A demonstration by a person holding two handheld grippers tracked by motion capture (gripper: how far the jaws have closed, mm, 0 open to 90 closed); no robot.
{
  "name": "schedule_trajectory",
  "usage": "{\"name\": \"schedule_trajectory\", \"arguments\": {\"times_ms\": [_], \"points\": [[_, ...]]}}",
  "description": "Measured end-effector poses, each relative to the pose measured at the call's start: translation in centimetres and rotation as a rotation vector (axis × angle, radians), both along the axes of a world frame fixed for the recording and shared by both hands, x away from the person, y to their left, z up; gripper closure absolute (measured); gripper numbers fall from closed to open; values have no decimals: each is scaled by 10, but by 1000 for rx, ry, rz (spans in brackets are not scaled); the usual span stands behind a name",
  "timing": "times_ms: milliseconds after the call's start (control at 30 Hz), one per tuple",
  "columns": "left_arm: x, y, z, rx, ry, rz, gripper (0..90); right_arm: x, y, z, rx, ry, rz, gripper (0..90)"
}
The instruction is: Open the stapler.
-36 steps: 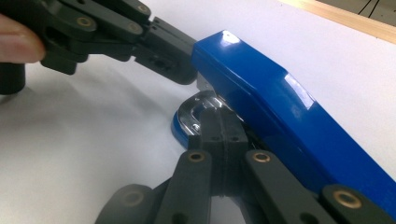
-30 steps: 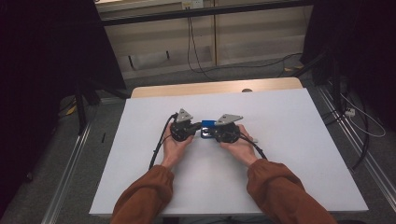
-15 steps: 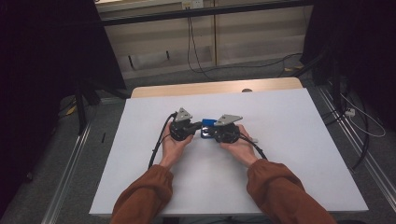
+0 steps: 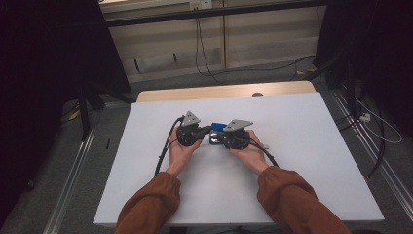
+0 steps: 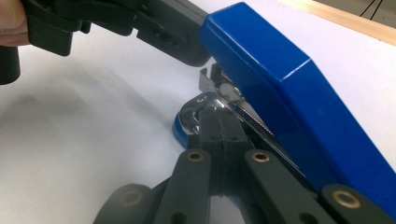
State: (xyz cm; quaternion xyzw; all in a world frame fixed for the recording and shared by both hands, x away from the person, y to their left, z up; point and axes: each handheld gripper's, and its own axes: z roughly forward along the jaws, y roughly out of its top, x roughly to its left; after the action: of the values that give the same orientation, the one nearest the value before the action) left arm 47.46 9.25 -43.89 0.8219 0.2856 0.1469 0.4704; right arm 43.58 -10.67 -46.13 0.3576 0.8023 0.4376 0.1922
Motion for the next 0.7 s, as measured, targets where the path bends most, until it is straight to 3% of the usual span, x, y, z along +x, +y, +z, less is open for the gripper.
{"name": "schedule_trajectory", "arguments": {"times_ms": [333, 700], "points": [[-3, -3, 11, -39, -12, -7, 900, 0, 0, 0, 0, -1, 1, 900], [-4, -5, 15, -48, -21, -10, 900, -1, 1, 0, -6, -7, 7, 900]]}}
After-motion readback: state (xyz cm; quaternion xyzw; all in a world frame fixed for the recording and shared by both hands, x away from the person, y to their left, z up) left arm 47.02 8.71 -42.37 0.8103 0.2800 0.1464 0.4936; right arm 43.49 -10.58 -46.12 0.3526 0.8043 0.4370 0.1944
